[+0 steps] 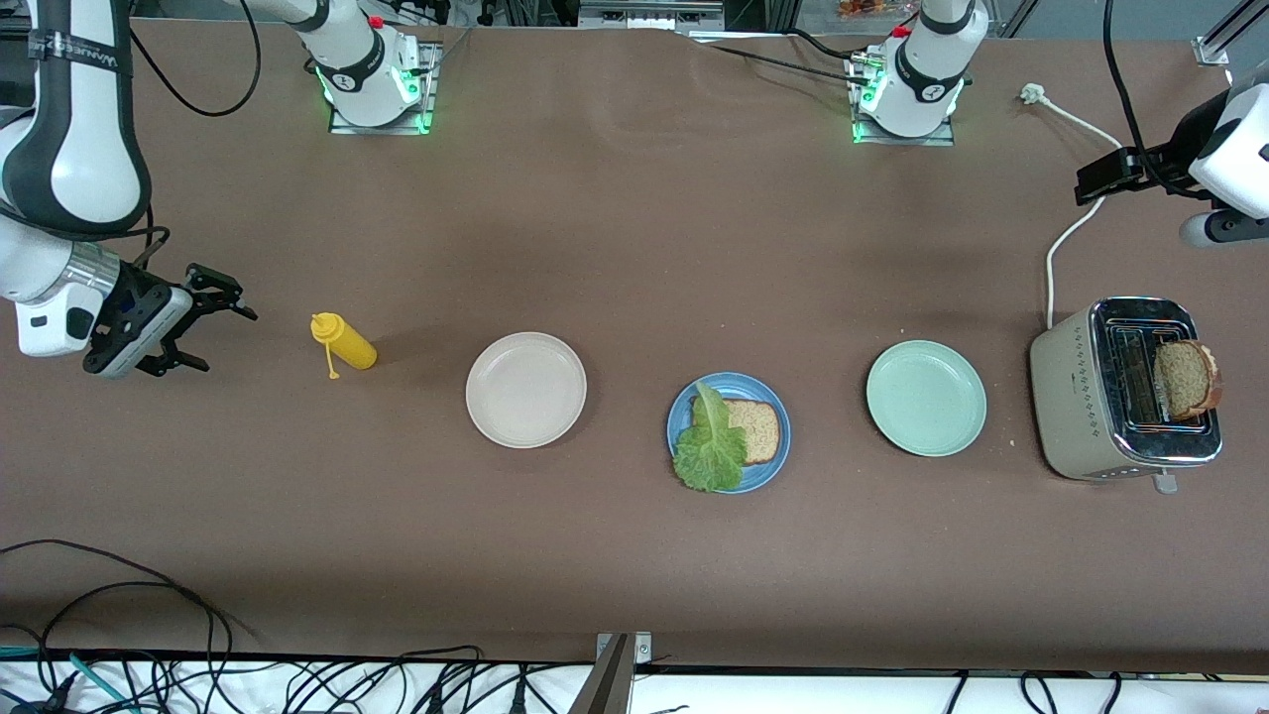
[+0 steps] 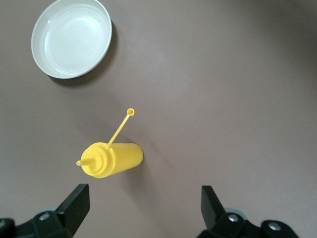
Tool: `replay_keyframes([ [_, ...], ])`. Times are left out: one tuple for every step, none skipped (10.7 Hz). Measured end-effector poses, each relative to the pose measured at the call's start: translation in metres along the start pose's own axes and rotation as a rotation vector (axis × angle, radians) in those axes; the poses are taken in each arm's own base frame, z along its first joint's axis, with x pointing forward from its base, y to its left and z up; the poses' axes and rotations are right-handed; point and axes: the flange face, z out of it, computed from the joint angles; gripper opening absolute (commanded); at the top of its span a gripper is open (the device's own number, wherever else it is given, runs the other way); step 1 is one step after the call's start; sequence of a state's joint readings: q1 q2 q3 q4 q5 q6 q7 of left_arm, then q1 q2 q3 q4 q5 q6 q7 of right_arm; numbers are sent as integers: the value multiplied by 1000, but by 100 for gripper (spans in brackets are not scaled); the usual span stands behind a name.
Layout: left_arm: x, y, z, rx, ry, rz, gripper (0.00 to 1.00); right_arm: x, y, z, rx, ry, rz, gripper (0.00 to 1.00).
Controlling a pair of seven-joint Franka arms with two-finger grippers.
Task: Make sandwich in blue plate with both arms
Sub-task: 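Lower the open right gripper around the mustard bottle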
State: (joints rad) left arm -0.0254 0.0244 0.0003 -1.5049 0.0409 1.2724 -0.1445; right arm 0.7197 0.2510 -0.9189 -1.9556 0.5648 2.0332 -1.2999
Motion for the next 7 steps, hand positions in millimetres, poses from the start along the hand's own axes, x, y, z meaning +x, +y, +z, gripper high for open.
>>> replay_keyframes([
  [0, 0, 0, 0, 0, 0, 100, -5, 0, 4, 13, 18, -20, 100],
  [0, 0, 0, 0, 0, 0, 100, -11, 2, 7, 26, 39, -44, 100],
  [0, 0, 0, 0, 0, 0, 100, -19, 3, 11, 41, 66, -71, 100],
  [0, 0, 0, 0, 0, 0, 100, -28, 4, 16, 59, 88, -98, 100],
  [0, 0, 0, 0, 0, 0, 100, -34, 4, 18, 75, 101, -116, 100],
  [0, 0, 0, 0, 0, 0, 100, -38, 5, 19, 88, 109, -136, 100],
  [0, 0, 0, 0, 0, 0, 100, -43, 5, 20, 103, 124, -153, 100],
])
